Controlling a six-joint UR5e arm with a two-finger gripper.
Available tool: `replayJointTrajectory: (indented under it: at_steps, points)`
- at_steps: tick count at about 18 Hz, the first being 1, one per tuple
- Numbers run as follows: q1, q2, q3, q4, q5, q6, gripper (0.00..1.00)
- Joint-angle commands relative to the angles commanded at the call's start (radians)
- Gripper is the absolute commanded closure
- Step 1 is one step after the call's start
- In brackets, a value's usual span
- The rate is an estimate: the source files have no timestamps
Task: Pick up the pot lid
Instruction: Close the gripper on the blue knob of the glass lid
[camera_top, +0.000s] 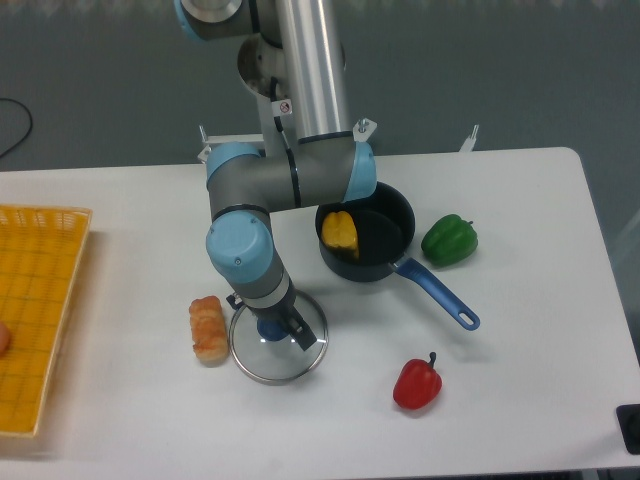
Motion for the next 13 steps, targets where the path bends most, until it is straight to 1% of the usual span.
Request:
replayJointTrajectory:
  at_steps: [8, 11, 13]
  points:
    - [-0.009, -0.014, 0.018, -0.002, 0.0, -0.038, 0.01]
    - [-0.011, -0.018, 0.02, -0.002, 0.0, -0.04, 0.04]
    - [-0.011, -0.018, 0.018, -0.002, 0.0, -0.037, 0.11]
